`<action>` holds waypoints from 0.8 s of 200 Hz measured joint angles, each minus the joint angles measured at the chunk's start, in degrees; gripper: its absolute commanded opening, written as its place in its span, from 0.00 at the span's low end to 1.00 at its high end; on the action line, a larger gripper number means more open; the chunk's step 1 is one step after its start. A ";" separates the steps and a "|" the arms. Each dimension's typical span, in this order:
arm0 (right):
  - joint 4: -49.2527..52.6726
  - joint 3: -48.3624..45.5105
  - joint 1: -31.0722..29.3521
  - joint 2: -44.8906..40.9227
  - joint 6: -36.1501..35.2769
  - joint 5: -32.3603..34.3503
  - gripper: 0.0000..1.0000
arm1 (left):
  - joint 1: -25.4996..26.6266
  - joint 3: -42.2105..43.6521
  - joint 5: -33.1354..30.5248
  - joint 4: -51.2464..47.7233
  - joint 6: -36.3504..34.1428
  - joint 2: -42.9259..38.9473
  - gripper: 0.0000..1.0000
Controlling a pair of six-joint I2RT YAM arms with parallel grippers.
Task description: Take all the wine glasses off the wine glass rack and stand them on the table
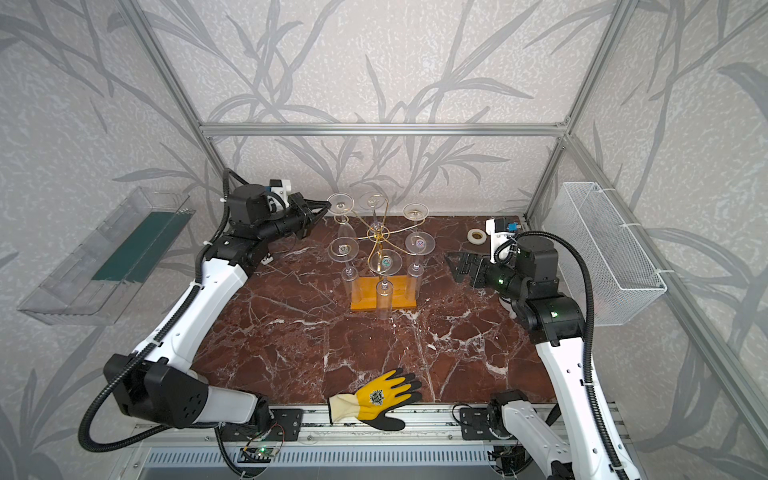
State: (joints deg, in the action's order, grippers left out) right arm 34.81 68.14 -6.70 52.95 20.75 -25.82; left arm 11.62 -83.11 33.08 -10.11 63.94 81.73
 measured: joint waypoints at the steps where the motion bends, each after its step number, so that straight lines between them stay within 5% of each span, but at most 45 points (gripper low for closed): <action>1: 0.02 0.00 0.00 -0.02 0.02 0.00 0.99 | 0.04 -0.13 -0.02 -0.07 -0.11 0.09 0.00; 160: 0.48 0.00 0.00 -0.28 0.31 0.07 0.99 | 4.22 3.85 0.02 -2.38 -2.40 -3.17 0.00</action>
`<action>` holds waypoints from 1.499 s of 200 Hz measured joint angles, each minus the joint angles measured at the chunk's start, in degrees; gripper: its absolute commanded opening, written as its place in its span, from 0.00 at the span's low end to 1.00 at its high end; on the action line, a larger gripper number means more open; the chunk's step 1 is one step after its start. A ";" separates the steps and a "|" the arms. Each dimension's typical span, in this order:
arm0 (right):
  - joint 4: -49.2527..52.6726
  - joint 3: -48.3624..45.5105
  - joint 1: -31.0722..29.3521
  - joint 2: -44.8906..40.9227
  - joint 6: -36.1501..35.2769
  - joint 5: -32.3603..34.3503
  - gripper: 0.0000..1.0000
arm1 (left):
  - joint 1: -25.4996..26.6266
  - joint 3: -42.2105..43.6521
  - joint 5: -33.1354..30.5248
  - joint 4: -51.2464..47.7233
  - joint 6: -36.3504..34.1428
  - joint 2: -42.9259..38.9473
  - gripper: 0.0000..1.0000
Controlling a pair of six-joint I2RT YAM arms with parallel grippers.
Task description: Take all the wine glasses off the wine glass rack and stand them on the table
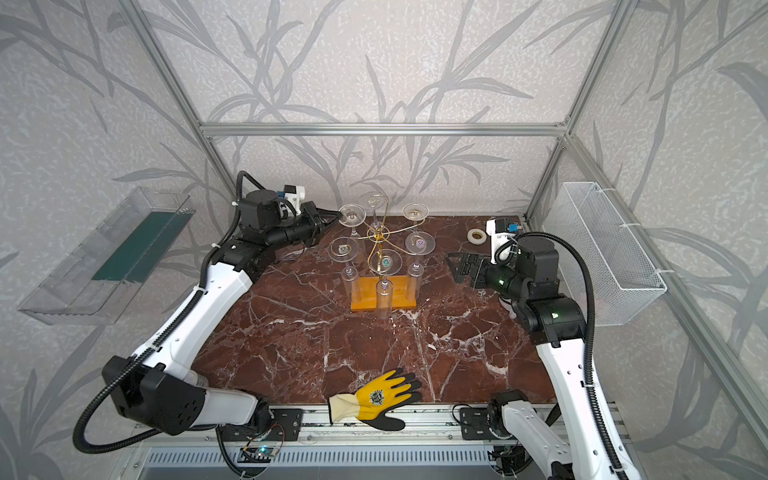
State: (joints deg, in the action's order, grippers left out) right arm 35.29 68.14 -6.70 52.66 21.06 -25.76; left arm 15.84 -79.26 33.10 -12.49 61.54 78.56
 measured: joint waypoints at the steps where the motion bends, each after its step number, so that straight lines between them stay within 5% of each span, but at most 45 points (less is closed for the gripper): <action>1: 0.00 0.00 0.00 0.00 0.00 0.00 0.99 | 0.00 0.17 -0.04 0.00 0.00 -0.20 0.00; 156: 0.68 0.09 0.00 -0.33 0.09 0.04 0.99 | -0.48 0.37 -8.04 -11.19 -8.76 -8.44 0.00; 300: 0.74 4.55 0.00 2.19 0.42 -1.18 0.99 | 0.26 -3.78 -19.87 -16.68 -42.84 -19.28 0.00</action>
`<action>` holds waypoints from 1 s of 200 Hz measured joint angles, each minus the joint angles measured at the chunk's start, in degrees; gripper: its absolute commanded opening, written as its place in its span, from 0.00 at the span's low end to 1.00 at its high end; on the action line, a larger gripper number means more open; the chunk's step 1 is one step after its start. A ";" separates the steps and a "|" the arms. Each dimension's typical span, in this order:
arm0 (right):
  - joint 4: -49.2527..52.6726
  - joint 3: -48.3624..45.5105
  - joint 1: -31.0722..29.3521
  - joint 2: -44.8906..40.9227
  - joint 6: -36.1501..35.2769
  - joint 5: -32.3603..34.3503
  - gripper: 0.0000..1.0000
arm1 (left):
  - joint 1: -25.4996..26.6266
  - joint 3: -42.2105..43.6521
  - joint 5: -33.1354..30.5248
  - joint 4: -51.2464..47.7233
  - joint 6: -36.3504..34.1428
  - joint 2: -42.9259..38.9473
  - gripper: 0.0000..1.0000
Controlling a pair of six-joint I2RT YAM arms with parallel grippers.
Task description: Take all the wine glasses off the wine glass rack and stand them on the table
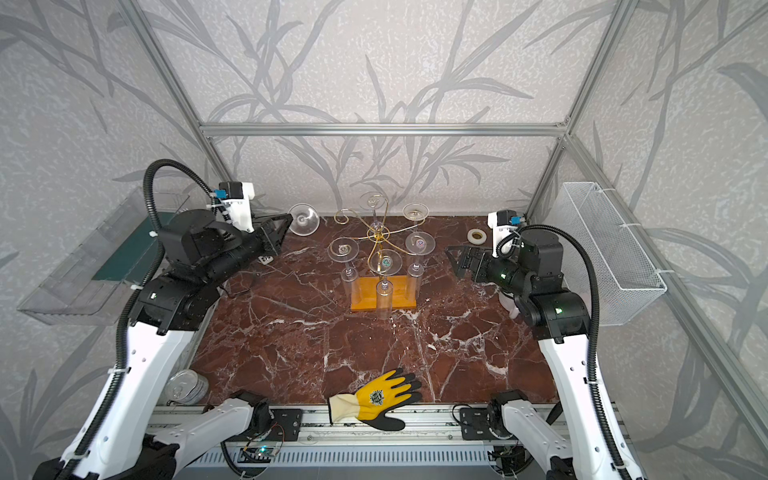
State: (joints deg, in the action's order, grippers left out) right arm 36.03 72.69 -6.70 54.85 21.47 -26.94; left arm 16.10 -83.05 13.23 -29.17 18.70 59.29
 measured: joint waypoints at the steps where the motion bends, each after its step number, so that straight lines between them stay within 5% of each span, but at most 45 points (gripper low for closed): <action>1: -0.02 0.00 0.00 0.00 0.00 -0.04 0.99 | 0.07 0.02 -0.07 0.07 -0.24 -0.07 0.00; 62: -1.92 2.54 -0.31 1.84 2.40 -5.07 1.00 | 10.71 3.50 -3.04 4.02 -17.62 -1.84 0.00; 200: -4.90 15.43 -10.82 10.73 3.98 -11.15 1.00 | 40.00 12.57 -26.53 26.16 -62.64 1.75 0.00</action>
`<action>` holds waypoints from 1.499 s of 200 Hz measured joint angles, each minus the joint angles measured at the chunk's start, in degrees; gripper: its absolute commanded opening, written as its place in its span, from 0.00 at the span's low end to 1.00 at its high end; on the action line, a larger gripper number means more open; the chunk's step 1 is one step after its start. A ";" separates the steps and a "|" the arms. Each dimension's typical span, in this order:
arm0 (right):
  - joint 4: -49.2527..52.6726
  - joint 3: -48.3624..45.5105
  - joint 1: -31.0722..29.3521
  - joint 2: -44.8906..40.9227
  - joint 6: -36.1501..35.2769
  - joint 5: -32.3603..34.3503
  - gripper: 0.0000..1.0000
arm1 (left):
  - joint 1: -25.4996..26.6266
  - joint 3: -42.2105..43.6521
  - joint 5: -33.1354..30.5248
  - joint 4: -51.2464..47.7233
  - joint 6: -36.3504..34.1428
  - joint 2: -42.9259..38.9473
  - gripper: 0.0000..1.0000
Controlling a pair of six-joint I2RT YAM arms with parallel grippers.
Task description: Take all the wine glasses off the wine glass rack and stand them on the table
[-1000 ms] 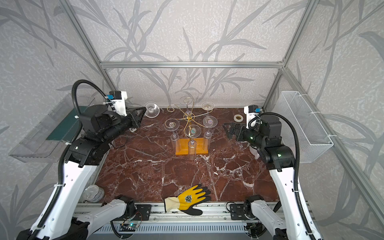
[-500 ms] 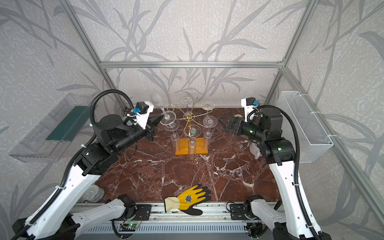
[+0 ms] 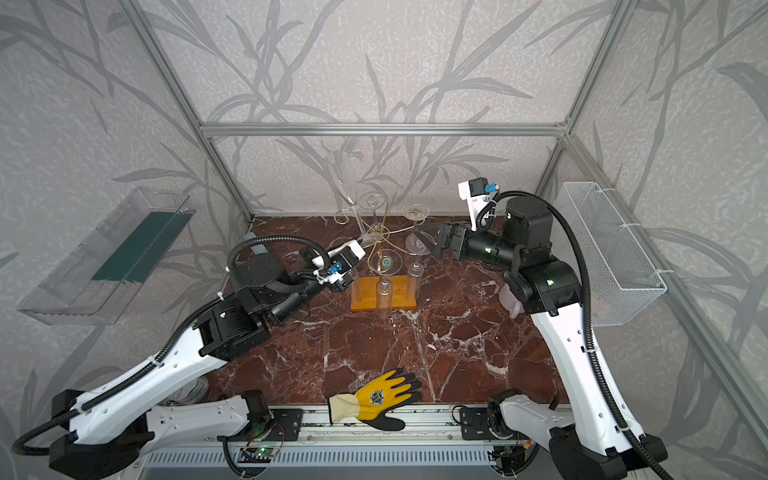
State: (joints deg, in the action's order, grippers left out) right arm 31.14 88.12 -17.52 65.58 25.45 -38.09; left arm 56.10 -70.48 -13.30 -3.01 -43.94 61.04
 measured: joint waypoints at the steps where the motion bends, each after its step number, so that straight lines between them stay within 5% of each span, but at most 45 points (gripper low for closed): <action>1: -0.02 0.04 -0.09 0.04 -0.02 0.00 1.00 | 0.11 0.11 -0.11 0.20 -0.33 0.04 0.00; 130: -2.03 3.98 -10.45 5.44 -4.74 0.63 0.90 | 12.20 7.76 -7.80 18.49 -34.10 4.63 0.00; 264: -3.10 4.35 -12.59 6.25 -7.02 2.25 0.28 | 13.77 8.39 -9.81 21.66 -41.11 6.56 0.00; 300: -3.91 3.93 -12.55 6.29 -6.97 2.23 0.05 | 14.10 8.63 -10.29 22.80 -41.48 6.56 0.00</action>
State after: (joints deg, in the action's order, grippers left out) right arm 27.22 92.05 -30.06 71.88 18.48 -35.86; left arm 70.19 -61.84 -23.59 19.79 -85.43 67.59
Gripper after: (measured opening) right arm 0.133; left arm 0.053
